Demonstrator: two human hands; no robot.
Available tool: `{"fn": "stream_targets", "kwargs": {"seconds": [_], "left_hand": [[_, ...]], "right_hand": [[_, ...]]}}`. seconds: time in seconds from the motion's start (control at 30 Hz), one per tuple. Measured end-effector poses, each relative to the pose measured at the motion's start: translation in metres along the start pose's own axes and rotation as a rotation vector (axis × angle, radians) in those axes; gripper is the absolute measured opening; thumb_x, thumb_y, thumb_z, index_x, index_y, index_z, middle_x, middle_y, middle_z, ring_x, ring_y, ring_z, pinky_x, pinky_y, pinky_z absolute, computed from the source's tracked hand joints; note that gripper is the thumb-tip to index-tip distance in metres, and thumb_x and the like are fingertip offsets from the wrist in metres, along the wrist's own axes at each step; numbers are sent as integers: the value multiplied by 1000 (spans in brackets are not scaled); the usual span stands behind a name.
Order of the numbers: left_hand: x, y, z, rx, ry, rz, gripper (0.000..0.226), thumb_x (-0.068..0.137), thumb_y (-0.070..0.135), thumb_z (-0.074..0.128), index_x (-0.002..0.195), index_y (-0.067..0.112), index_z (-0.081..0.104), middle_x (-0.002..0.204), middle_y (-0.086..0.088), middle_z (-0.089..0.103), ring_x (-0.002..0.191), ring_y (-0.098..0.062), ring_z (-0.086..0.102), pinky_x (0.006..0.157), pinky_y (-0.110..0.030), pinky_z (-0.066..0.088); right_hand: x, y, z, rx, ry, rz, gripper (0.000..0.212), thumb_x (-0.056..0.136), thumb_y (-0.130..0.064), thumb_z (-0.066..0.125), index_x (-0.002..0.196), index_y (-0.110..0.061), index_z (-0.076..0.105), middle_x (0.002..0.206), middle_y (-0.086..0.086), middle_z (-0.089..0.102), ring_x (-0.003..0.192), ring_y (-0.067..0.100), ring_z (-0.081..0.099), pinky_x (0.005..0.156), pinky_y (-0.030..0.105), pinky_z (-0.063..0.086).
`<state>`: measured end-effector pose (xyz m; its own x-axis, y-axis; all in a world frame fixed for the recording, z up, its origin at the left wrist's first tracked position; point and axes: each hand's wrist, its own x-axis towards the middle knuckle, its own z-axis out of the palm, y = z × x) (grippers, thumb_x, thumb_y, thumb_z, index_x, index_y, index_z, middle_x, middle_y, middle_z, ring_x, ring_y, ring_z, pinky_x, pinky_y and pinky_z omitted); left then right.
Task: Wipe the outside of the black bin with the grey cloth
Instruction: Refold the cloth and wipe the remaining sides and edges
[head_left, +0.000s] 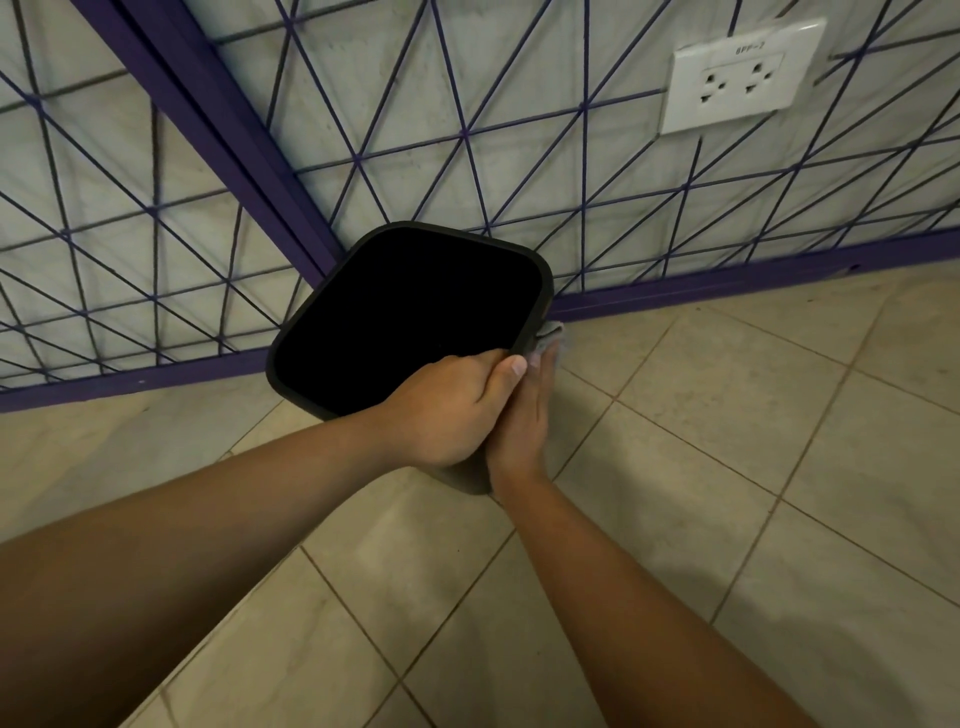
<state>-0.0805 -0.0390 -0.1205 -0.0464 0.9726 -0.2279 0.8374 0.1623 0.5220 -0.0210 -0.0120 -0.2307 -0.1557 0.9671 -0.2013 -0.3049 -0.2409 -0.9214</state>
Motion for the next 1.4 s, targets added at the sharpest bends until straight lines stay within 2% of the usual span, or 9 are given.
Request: {"fn": "stream_targets", "kwargs": {"seconds": [0.1,0.23,0.37,0.63,0.73,0.83,1.03,1.3,1.4], "left_hand": [[0,-1,-1,4,0,3,33,107,41,27,80,37,46,72,10,57,70,-5,57,70,-27,42],[0,-1,-1,-19,-15,16,44,105,47,24,109,24,62,96,5,70,92,-10,65,85,-33,50],[0,2,-2,-4,-5,5,34,107,38,28,92,25,56,79,10,61,77,-4,60,76,-27,43],[2,1,0,-15,-2,8,43,107,40,27,111,18,63,98,2,69,95,-12,66,90,-37,51],[0,2,-1,-33,-4,16,46,107,40,25,121,18,62,106,0,71,102,-11,66,95,-40,50],[-1,4,-1,-27,-10,41,45,108,37,25,123,16,62,108,-3,72,103,-11,67,95,-39,51],[-1,6,-3,-8,-1,13,42,108,36,28,117,16,63,102,-3,71,98,-14,67,93,-40,50],[0,6,-3,14,-1,-3,42,108,37,27,116,16,64,103,-3,71,100,-14,66,94,-40,50],[-1,6,-2,-6,-9,25,42,108,37,27,114,19,65,101,0,72,99,-13,67,90,-33,50]], "right_hand": [[-25,3,9,6,-14,-106,98,90,-85,29,168,-28,14,176,-7,14,163,9,13,134,46,16],[-9,-3,5,16,-13,-166,86,96,-66,31,167,-20,15,177,-2,13,163,10,12,133,31,17],[-3,-11,4,46,25,-26,79,89,-71,35,161,-42,16,176,-4,16,162,12,19,133,40,22],[17,-26,-2,85,21,9,54,115,-34,30,166,-20,18,174,-3,18,157,4,19,100,-9,28],[13,-31,-1,76,24,23,52,115,-32,27,166,-26,18,173,-10,17,158,4,17,113,3,24],[2,-29,-2,36,8,-1,51,115,-28,27,165,-30,16,158,-24,23,135,-19,32,101,-6,30],[17,-33,-1,43,42,38,54,114,-36,28,166,-25,19,176,-4,13,163,12,11,134,37,12],[26,-34,-3,88,61,35,52,114,-36,30,165,-24,26,175,-2,19,162,15,17,134,39,17],[-4,-28,1,52,29,-74,47,113,-38,29,159,-40,16,173,-13,17,155,-5,22,125,15,27]]}}
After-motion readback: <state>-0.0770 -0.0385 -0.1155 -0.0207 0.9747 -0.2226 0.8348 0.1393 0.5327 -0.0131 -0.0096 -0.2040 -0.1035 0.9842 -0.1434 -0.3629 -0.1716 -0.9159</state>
